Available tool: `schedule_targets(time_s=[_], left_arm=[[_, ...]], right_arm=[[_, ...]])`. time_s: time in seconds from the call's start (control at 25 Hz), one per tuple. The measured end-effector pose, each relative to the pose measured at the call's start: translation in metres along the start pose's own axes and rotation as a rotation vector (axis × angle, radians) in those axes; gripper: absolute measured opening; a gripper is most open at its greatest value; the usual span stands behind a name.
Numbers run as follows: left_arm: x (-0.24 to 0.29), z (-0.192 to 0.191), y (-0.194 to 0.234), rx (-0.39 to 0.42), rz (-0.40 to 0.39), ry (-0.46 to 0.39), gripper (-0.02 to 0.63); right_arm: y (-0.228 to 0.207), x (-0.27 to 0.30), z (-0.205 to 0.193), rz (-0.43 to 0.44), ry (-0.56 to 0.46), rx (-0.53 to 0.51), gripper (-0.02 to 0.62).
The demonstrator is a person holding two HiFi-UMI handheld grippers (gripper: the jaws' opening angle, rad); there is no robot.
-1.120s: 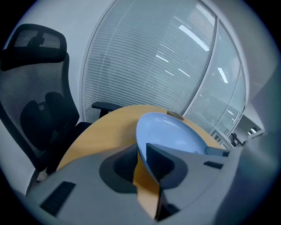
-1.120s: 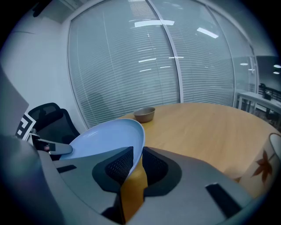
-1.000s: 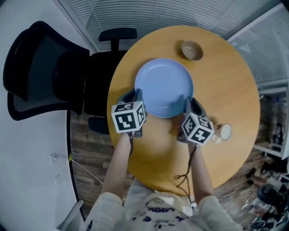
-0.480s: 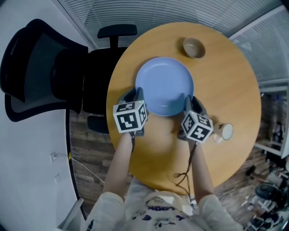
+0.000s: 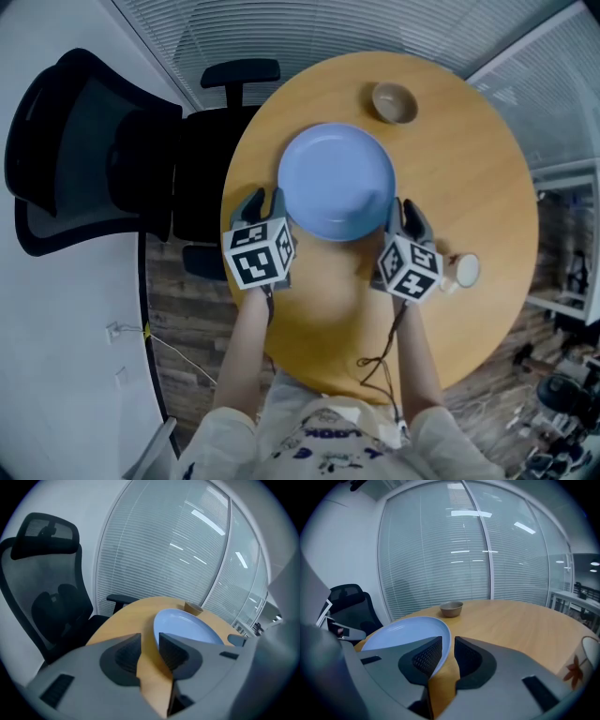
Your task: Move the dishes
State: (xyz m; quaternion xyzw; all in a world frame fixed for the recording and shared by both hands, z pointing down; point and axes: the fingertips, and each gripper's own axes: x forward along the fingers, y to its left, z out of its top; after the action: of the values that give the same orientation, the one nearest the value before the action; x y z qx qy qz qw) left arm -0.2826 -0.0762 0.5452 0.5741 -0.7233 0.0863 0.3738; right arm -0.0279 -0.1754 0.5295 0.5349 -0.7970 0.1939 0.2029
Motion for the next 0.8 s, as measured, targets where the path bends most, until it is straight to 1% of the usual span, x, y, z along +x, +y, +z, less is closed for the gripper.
schedule_targets(time_s=[0.12,0.2,0.36,0.52,0.56,0.6,0.8], left_arm=[[-0.017,0.012,0.005,0.010,0.033,-0.051,0.098],[-0.030,0.021,0.003,0.014,0.039,-0.089,0.098],[-0.058,0.038,-0.016,0.039,0.001,-0.169,0.093],[-0.087,0.043,-0.045,0.081,-0.024,-0.222,0.039],[-0.094,0.043,-0.054,0.088,-0.035,-0.232,0.017],[-0.100,0.041,-0.064,0.094,-0.048,-0.240,0.008],[-0.131,0.035,-0.108,0.127,-0.094,-0.268,0.003]], right_arm=[[0.006,-0.009,0.013,0.010,-0.038,-0.023,0.064],[0.011,-0.018,0.024,0.020,-0.072,-0.038,0.064],[0.015,-0.044,0.042,0.040,-0.144,-0.063,0.064],[0.008,-0.075,0.055,0.055,-0.197,-0.047,0.064],[0.004,-0.081,0.057,0.056,-0.205,-0.041,0.064],[0.001,-0.089,0.059,0.058,-0.212,-0.037,0.064],[-0.010,-0.125,0.070,0.070,-0.241,-0.034,0.063]])
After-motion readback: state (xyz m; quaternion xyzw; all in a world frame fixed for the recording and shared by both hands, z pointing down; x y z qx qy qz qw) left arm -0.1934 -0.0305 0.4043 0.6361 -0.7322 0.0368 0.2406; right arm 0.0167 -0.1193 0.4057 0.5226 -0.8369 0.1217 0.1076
